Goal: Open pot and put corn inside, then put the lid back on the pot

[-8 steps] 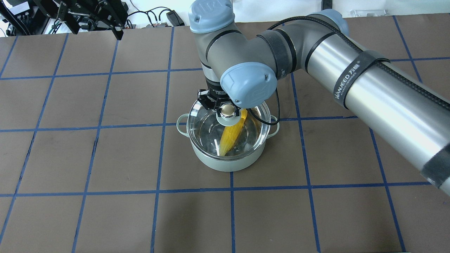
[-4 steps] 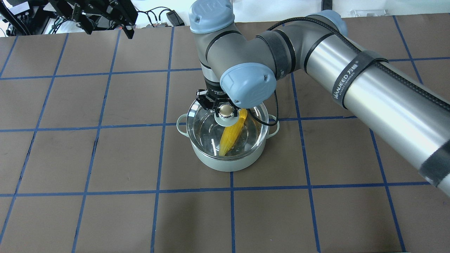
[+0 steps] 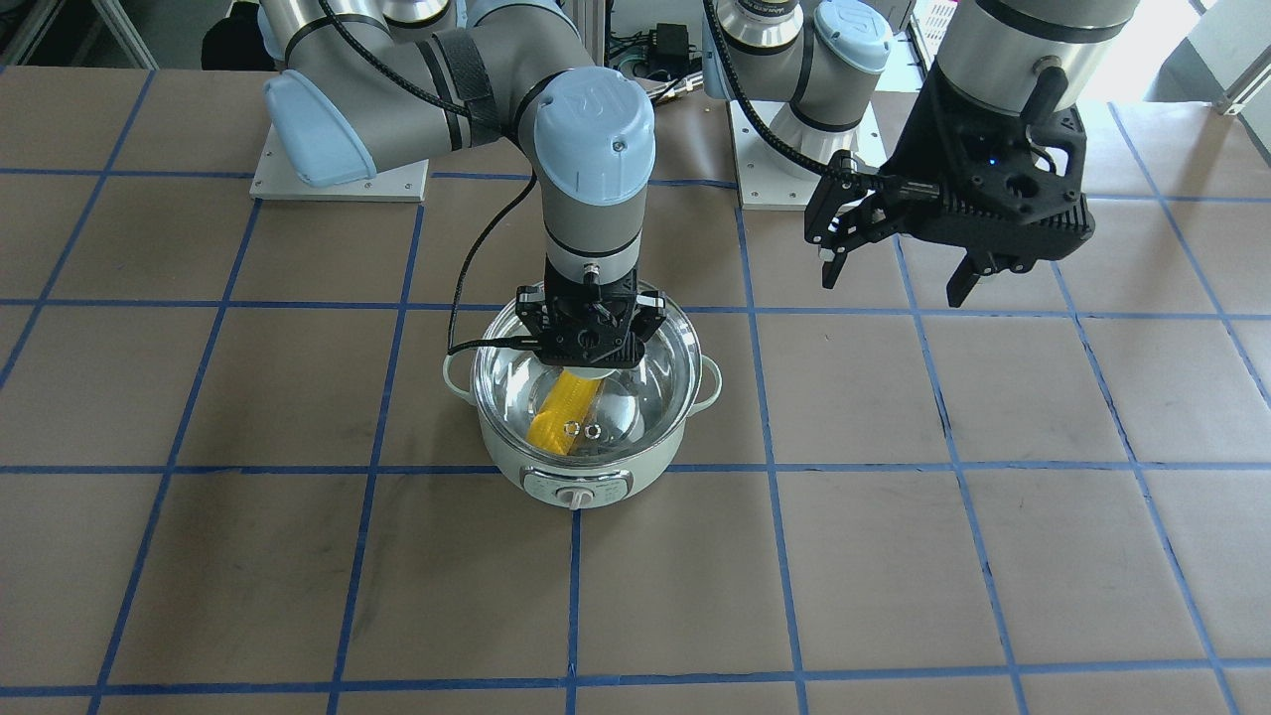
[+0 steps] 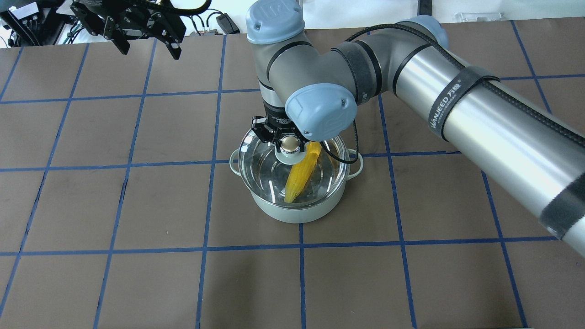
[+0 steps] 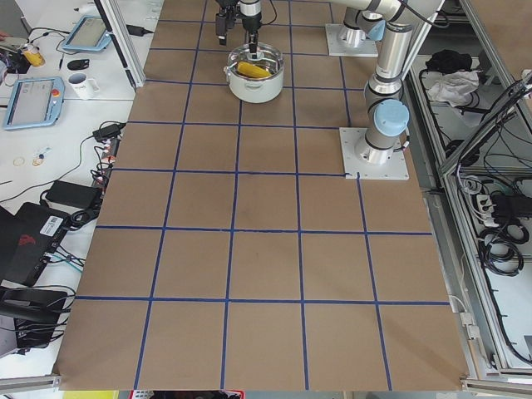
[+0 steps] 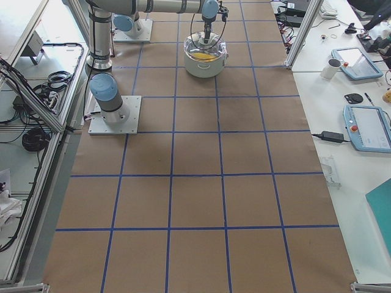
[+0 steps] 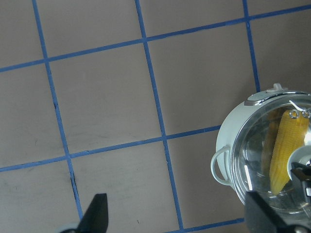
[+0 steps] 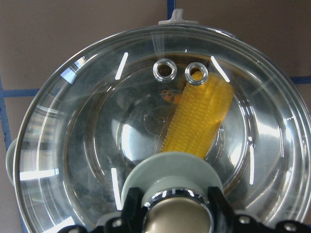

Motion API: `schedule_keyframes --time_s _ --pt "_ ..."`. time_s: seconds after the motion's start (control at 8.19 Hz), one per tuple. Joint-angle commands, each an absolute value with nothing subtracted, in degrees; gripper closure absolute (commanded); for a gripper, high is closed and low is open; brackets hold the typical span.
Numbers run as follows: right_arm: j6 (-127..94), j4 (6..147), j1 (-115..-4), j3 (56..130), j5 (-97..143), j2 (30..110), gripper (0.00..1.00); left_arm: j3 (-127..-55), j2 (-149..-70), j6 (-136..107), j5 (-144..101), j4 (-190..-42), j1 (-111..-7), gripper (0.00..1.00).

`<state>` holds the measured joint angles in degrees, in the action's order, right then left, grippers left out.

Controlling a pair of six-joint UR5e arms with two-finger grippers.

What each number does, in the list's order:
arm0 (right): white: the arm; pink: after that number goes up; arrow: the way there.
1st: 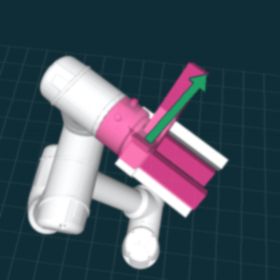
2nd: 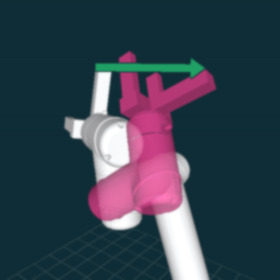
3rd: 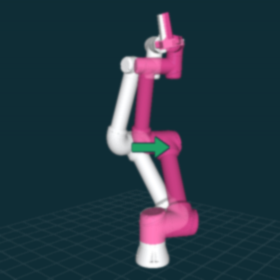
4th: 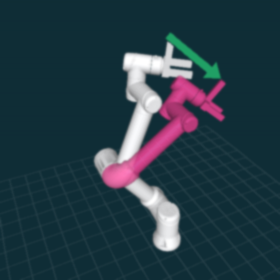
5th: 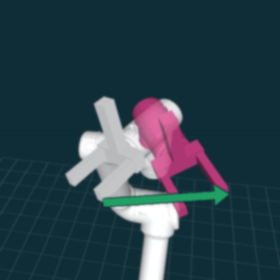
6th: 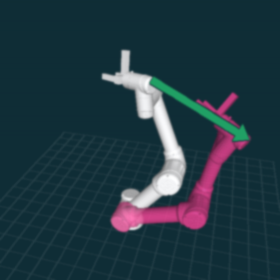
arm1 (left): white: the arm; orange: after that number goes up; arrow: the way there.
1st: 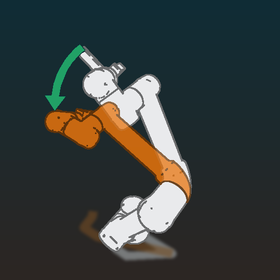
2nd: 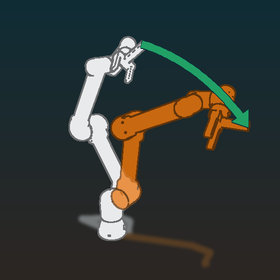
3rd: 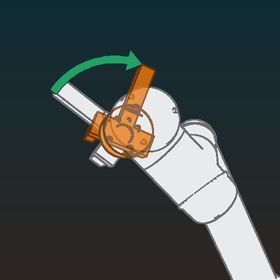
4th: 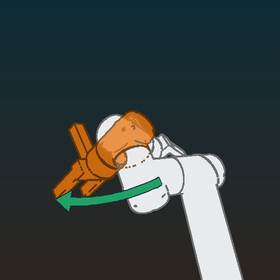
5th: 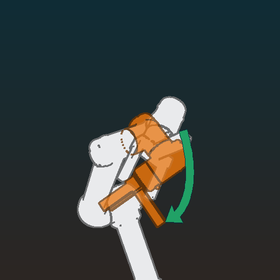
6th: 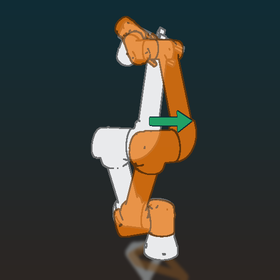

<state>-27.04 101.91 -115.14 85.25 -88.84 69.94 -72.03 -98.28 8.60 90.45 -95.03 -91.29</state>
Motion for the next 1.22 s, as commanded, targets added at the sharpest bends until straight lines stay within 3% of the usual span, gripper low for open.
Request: schedule_keyframes --time_s 0.0,1.1 --pt "-26.7 101.9 -115.1 85.3 -89.5 69.9 1.0 -75.0 -98.2 7.2 90.4 -93.5 -91.3 0.0" --pt "-26.2 102.0 -115.1 86.0 -91.6 70.0 1.0 -75.5 -97.9 6.9 90.8 -93.5 -91.5 0.0"
